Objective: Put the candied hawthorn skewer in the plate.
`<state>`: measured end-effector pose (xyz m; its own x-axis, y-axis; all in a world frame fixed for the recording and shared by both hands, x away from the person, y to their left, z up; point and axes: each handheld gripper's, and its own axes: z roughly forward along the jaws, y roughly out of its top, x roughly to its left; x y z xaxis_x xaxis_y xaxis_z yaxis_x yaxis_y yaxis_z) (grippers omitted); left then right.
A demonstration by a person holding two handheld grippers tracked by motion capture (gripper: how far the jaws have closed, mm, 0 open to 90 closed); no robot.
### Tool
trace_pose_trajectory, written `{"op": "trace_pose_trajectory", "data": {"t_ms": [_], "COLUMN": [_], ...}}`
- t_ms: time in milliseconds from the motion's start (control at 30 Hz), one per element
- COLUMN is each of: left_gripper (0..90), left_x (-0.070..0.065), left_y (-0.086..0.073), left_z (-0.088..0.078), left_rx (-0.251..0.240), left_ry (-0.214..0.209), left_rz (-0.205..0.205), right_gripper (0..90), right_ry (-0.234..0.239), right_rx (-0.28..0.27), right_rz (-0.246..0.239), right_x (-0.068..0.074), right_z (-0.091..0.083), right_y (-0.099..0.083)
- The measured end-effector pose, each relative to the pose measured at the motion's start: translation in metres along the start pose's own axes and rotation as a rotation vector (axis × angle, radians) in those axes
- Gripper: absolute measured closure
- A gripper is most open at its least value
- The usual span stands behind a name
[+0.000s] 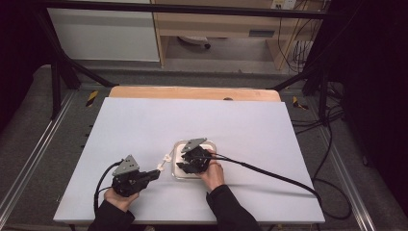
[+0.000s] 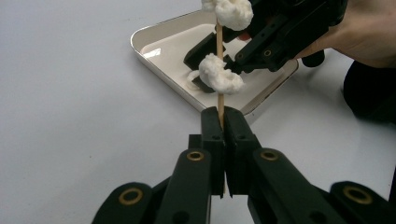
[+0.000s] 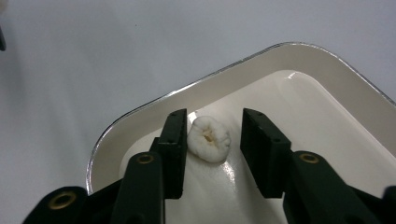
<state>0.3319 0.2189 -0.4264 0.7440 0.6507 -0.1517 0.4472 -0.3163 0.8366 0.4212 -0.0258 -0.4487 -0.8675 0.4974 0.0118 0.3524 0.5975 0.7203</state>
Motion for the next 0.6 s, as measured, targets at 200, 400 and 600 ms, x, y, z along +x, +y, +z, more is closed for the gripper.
{"op": "trace_pose_trajectory", "data": {"t_ms": [200, 400, 600], "left_gripper": [87.6, 87.5, 87.6], "left_x": [0.0, -0.001, -0.003], "left_y": [0.0, 0.0, 0.0], "left_z": [0.0, 0.0, 0.001], "left_rx": [0.001, -0.001, -0.001], "left_ry": [-0.001, -0.002, -0.006], "left_rz": [-0.001, 0.003, 0.008], "right_gripper": [70.7, 72.5, 73.4], "right_ry": [-0.006, 0.003, 0.031], "right_rx": [0.007, -0.009, -0.068], "right_rz": [0.012, 0.034, 0.076], "right_x": [0.0, 0.001, -0.003], "right_z": [-0.002, -0.014, -0.038], "right_y": [0.0, 0.004, 0.004]}}
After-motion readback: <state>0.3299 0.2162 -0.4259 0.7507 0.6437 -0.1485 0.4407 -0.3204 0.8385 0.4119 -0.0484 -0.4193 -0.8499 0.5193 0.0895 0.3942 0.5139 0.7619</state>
